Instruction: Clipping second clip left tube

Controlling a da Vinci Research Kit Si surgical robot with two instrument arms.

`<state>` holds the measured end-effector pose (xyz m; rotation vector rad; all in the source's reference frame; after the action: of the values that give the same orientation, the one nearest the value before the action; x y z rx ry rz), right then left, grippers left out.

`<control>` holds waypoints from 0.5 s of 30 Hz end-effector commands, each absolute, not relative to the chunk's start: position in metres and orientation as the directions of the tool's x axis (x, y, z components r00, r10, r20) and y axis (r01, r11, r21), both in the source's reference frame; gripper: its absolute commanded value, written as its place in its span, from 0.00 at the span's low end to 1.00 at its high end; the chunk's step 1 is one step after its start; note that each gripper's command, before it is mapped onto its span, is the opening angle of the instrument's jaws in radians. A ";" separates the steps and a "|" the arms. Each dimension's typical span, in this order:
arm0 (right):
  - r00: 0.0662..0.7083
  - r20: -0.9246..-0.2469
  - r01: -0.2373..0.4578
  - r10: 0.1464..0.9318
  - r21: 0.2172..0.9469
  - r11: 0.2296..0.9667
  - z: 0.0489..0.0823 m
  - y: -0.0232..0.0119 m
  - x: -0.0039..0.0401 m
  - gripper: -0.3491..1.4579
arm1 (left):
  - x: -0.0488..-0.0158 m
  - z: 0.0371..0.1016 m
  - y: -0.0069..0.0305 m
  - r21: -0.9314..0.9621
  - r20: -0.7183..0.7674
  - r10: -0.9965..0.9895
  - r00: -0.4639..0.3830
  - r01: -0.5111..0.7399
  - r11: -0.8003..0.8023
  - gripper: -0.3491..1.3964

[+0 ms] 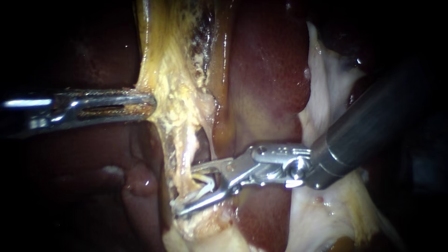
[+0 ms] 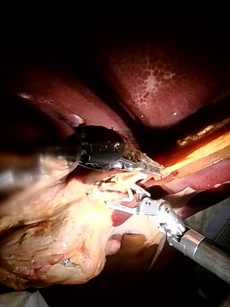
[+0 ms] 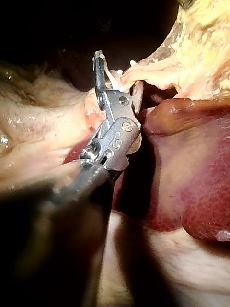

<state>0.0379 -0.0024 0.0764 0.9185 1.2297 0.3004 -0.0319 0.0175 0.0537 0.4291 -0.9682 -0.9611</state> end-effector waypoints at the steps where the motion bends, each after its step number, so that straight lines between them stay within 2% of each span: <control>1: 0.346 -0.672 0.268 0.655 0.740 0.617 0.0764 -0.0024 0.0379 0.47 | -0.0319 0.0537 0.0175 0.688 0.497 -0.840 0.217 0.492 0.534 0.00; 8: 0.347 -0.642 0.261 0.684 0.766 0.587 0.0765 -0.0023 0.0377 0.39 | -0.0320 0.0538 0.0175 0.688 0.497 -0.840 0.217 0.492 0.534 0.00; 10: 0.344 -0.633 0.260 0.693 0.774 0.577 0.0765 -0.0022 0.0375 0.30 | -0.0320 0.0538 0.0175 0.688 0.497 -0.840 0.217 0.492 0.534 0.00; 11: 0.346 -0.629 0.260 0.696 0.777 0.573 0.0765 -0.0022 0.0373 0.20 | -0.0320 0.0538 0.0175 0.688 0.497 -0.840 0.217 0.492 0.534 0.00; 12: 0.349 -0.619 0.258 0.703 0.785 0.563 0.0765 -0.0020 0.0370 0.05 | -0.0320 0.0538 0.0175 0.688 0.497 -0.840 0.217 0.492 0.534 0.00; 13: 0.352 -0.609 0.253 0.711 0.793 0.555 0.0765 -0.0019 0.0368 0.00 | -0.0320 0.0538 0.0175 0.688 0.497 -0.840 0.217 0.492 0.534 0.00; 15: 0.352 -0.603 0.248 0.716 0.797 0.550 0.0767 -0.0014 0.0365 0.00 | -0.0320 0.0538 0.0175 0.688 0.497 -0.840 0.217 0.492 0.534 0.00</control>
<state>0.0365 -0.0013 0.0768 0.9885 1.2148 0.3790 -0.0320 0.0175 0.0538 0.4283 -0.9677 -0.9619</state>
